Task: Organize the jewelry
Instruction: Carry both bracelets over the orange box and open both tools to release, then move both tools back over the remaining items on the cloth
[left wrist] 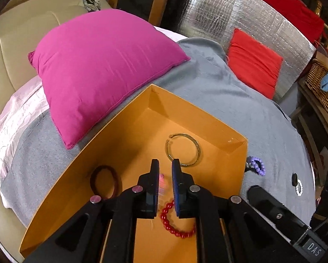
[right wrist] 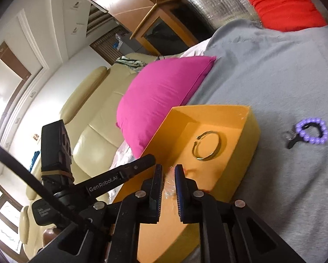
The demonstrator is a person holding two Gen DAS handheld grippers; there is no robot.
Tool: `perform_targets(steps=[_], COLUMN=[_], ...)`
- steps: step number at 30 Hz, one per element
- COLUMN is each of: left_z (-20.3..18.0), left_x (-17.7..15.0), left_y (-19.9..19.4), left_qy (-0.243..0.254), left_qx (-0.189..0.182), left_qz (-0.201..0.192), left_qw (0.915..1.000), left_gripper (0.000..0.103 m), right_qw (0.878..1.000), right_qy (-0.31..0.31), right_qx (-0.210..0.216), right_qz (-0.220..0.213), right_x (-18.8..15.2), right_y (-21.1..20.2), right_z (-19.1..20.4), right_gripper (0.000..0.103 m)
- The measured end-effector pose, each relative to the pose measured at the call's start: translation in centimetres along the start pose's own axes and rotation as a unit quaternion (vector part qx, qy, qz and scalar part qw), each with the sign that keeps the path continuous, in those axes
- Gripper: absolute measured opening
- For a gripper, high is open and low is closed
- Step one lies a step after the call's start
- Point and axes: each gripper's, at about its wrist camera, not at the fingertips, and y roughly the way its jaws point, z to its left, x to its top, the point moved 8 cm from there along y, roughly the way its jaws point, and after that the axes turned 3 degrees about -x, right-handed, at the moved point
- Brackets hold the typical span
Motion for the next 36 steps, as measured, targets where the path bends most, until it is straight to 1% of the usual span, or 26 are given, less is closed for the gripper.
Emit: perform_targets(steps=[7,14,16,18,20,22,24,27,29,36], left_z=[-1.4,-5.0,-6.5,-7.9,-9.4,-10.9,-12.2,-13.9,-15.0,-17.4], left_x=[0.2,0.1,0.1,0.0,-0.2,-0.4,-0.8,-1.6,-2.2,-3.8], left_y=[-0.3,-0.8,-1.0,-1.2,-1.3,-1.3,-1.1,-0.3,0.4,2.2], left_qy=[0.015,0.046,0.059,0.071,0.086,0.103,0.117,0.13,0.141,0.169], left_qx=[0.006,0.001,0.0,0.001,0.002,-0.001,-0.005,-0.012,-0.014,-0.011], left_qz=[-0.014,-0.035,-0.045,-0.055,-0.068,-0.073,-0.074,-0.065,-0.057,-0.039], left_qw=[0.9998,0.9983,0.9973,0.9959,0.9939,0.992,0.9904,0.9893,0.9883,0.9848], left_gripper=[0.012,0.012,0.018,0.046,0.055,0.056,0.061,0.062,0.062,0.062], right_qw=[0.999,0.994,0.991,0.988,0.984,0.98,0.977,0.97,0.968,0.959], right_qy=[0.017,0.061,0.071,0.083,0.096,0.104,0.112,0.133,0.145,0.171], right_qx=[-0.032,-0.082,-0.099,-0.122,-0.14,-0.161,-0.174,-0.195,-0.199,-0.222], right_qz=[-0.018,-0.048,-0.051,-0.053,-0.054,-0.054,-0.055,-0.049,-0.046,-0.033], right_x=[1.0,2.5,2.7,2.7,2.5,2.3,2.1,1.9,1.7,1.0], right_y=[-2.8,-7.8,-9.1,-10.5,-12.0,-13.2,-14.4,-16.1,-16.8,-18.1], right_z=[-2.7,-8.2,-9.7,-11.3,-13.0,-14.4,-15.7,-17.6,-18.3,-20.5], right_gripper=[0.014,0.014,0.014,0.014,0.014,0.014,0.014,0.015,0.017,0.017])
